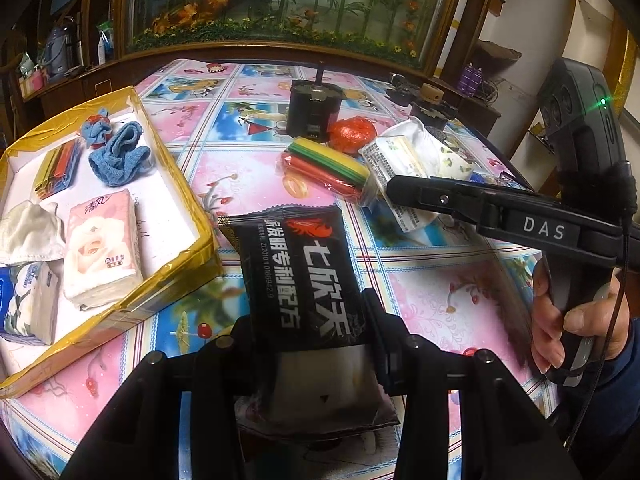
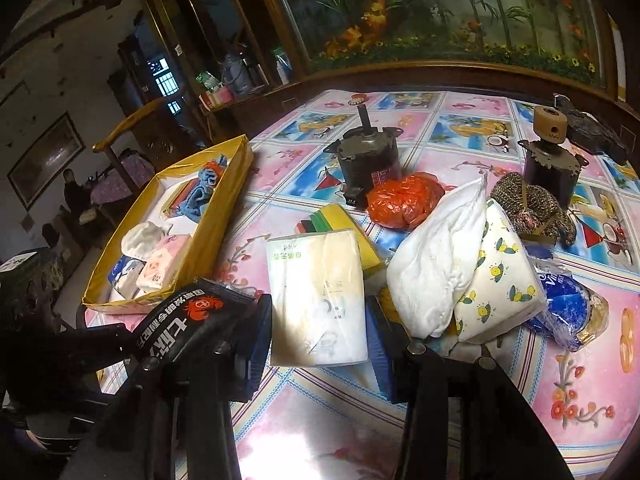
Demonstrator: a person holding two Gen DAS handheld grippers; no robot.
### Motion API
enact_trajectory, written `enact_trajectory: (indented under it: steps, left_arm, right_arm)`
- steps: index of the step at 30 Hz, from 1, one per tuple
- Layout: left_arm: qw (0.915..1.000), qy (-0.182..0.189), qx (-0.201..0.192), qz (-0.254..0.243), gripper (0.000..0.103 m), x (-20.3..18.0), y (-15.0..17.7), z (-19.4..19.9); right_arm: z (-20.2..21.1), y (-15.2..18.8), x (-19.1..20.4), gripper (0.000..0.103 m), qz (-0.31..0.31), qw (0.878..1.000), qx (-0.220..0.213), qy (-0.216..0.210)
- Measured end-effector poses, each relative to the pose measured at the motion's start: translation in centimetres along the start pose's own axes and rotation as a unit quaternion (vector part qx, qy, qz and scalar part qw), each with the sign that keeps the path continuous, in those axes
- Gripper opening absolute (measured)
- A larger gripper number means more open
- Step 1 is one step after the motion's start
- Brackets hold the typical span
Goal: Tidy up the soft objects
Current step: 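Grasp the white paper packet with the right tool while the left holds the black bag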
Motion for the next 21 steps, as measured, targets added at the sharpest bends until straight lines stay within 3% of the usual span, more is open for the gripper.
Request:
enact_trajectory:
  steps: [11, 21]
  left_arm:
    - [0.9996, 0.015, -0.025, 0.007, 0.041, 0.3, -0.6, 2.3]
    - [0.996, 0.015, -0.072, 0.052, 0.041, 4.6, -1.5, 6.7]
  right_arm:
    - [-0.1, 0.0, -0.1, 0.048, -0.005, 1.0, 0.001, -0.006]
    - [-0.1, -0.7, 1.1, 0.048, -0.023, 0.999, 0.001, -0.029]
Point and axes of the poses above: each gripper's, at about its wrist camera, not at the fingertips, and z roughly against the way its jaws point, x to its left, y to its underside, the point moved 4 cm from there along -z, roughly the way its jaws point, and after that the axes turned 14 degrees about x, right-handed, at the moved point
